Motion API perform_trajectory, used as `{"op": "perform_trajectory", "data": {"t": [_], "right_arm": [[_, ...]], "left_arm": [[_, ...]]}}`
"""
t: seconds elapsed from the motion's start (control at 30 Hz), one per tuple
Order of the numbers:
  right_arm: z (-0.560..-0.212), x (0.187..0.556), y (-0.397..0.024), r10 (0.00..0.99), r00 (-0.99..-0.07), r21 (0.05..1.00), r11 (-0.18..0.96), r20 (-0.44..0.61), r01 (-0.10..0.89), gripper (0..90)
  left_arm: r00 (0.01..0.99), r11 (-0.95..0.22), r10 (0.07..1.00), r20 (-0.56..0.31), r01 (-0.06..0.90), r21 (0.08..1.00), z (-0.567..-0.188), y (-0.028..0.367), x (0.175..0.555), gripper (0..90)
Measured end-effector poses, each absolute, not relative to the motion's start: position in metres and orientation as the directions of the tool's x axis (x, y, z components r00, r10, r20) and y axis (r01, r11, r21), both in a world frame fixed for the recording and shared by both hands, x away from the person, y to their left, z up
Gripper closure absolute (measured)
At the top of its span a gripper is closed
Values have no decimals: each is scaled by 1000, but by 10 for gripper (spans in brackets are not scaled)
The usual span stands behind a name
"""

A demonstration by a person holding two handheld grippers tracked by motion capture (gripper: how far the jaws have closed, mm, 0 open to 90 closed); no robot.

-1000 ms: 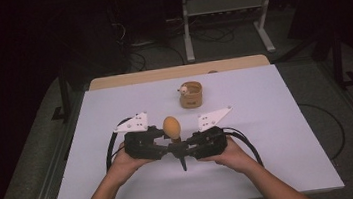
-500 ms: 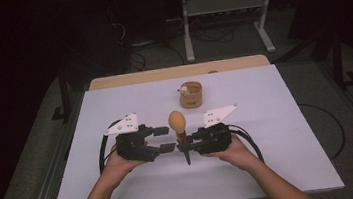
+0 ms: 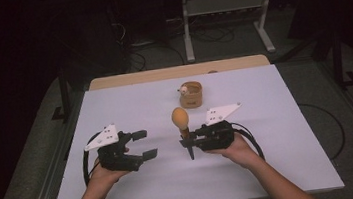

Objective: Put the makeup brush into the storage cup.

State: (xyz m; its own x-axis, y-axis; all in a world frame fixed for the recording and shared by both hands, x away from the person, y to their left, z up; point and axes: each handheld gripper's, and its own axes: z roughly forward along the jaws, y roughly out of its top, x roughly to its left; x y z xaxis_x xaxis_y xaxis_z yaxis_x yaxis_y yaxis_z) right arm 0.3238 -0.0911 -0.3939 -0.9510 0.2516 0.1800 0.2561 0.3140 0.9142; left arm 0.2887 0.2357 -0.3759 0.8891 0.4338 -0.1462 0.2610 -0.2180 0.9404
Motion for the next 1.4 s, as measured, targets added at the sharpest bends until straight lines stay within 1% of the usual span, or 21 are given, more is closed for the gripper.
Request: {"op": "perform_trajectory", "data": {"t": [0.17,0.3,0.4,0.5,0.57,0.7,0.8,0.9,1.03,1.13,1.4], "right_arm": [[-394,325,-92,274,-946,914,312,175,259,733],[-394,326,-93,294,-941,912,315,169,263,733],[-394,327,-94,311,-936,911,315,167,267,733],[-393,329,-95,325,-931,912,310,163,268,733],[-393,329,-96,340,-925,910,307,170,280,733],[-392,333,-97,369,-915,907,310,161,284,733],[-392,336,-98,393,-907,910,306,149,282,733],[-392,339,-101,412,-899,906,309,148,290,733],[-393,345,-103,441,-883,899,304,162,317,733],[-392,350,-105,456,-872,904,276,176,327,733],[-394,358,-112,510,-844,904,261,168,338,733]], "left_arm": [[866,-188,483,-129,246,951,-383,248,279,171],[847,-167,515,-132,250,954,-387,255,271,144],[836,-166,535,-123,247,955,-390,260,266,136],[817,-154,560,-138,266,952,-396,266,260,127],[812,-159,569,-132,266,951,-399,268,257,115],[809,-149,569,-145,276,950,-402,269,257,112],[811,-167,570,-133,273,947,-404,268,257,110],[822,-174,552,-141,279,944,-406,269,258,113],[819,-163,553,-155,289,943,-406,271,258,115],[815,-168,561,-147,286,943,-405,271,257,124],[814,-181,563,-141,288,940,-407,270,257,125]]}}
